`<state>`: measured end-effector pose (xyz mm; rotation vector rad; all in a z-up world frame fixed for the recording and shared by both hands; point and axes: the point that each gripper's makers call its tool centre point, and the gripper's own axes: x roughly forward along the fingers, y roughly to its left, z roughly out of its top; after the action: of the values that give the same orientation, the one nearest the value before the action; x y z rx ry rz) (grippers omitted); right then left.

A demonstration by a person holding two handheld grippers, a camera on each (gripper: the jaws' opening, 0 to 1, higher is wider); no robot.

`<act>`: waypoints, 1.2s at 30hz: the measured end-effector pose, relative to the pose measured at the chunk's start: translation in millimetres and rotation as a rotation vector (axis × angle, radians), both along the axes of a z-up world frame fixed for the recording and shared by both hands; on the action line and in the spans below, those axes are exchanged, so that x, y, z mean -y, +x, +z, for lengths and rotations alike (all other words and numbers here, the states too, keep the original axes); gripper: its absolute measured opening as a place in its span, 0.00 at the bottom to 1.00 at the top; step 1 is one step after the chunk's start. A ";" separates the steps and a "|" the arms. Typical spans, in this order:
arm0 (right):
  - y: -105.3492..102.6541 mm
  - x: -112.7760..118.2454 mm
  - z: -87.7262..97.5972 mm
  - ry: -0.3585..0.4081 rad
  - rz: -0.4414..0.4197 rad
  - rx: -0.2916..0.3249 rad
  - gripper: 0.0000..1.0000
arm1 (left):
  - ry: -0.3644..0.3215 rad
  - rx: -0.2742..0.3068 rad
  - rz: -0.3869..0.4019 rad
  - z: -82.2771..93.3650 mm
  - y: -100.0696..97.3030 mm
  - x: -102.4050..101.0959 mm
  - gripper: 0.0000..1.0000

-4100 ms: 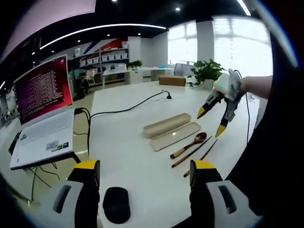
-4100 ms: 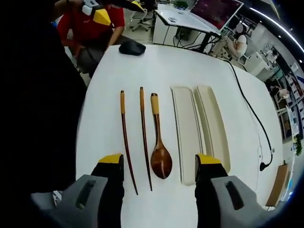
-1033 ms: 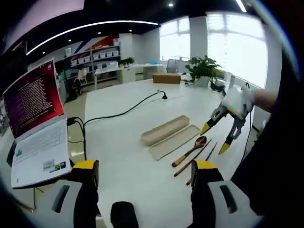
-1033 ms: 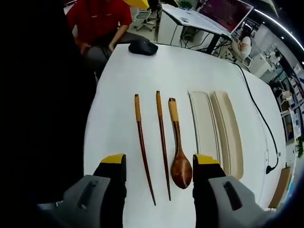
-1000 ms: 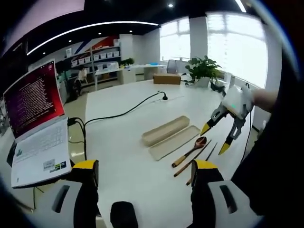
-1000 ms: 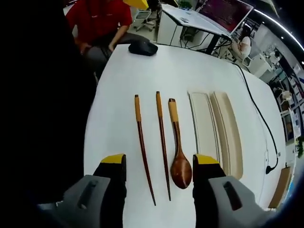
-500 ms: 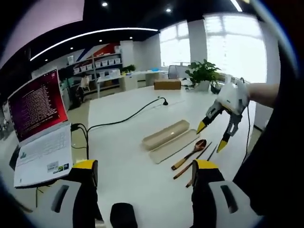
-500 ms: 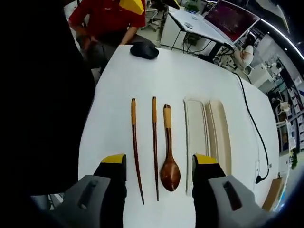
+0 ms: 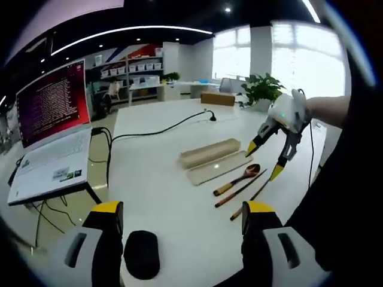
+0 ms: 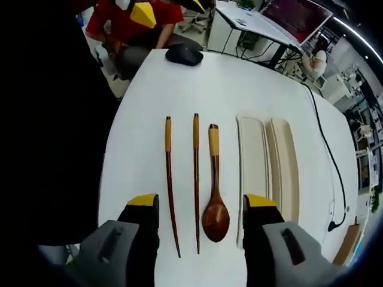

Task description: Arrange the utensils inside the cutlery case until each visible utensil rests in its matching compartment.

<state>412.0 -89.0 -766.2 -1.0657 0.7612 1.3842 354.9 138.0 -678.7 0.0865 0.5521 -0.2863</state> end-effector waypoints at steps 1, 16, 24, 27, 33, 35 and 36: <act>-1.3 0.3 -0.2 -0.001 0.001 -0.009 0.56 | 0.001 -0.003 -0.001 -1.1 0.4 -0.3 0.84; -4.4 6.9 -0.9 -0.005 -0.019 -0.024 0.49 | -0.007 -0.008 -0.052 -3.5 12.0 8.0 0.82; -7.5 8.9 -1.3 0.008 -0.038 -0.029 0.47 | 0.003 -0.007 -0.063 0.0 13.0 7.4 0.81; -7.6 7.6 0.6 0.018 -0.042 -0.028 0.47 | 0.010 -0.004 -0.065 1.8 14.3 7.4 0.81; -6.6 8.4 0.8 0.023 -0.043 -0.026 0.47 | 0.017 0.002 -0.074 3.2 16.4 11.8 0.80; -6.6 8.2 0.5 0.023 -0.039 -0.027 0.47 | 0.017 0.002 -0.074 3.2 16.6 12.3 0.80; -6.7 7.8 -0.1 0.021 -0.035 -0.028 0.47 | 0.018 0.003 -0.072 3.5 16.9 12.2 0.80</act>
<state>405.3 -96.7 -766.3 -1.0143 0.7808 1.3768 371.7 125.8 -675.2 0.1248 0.5490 -0.3516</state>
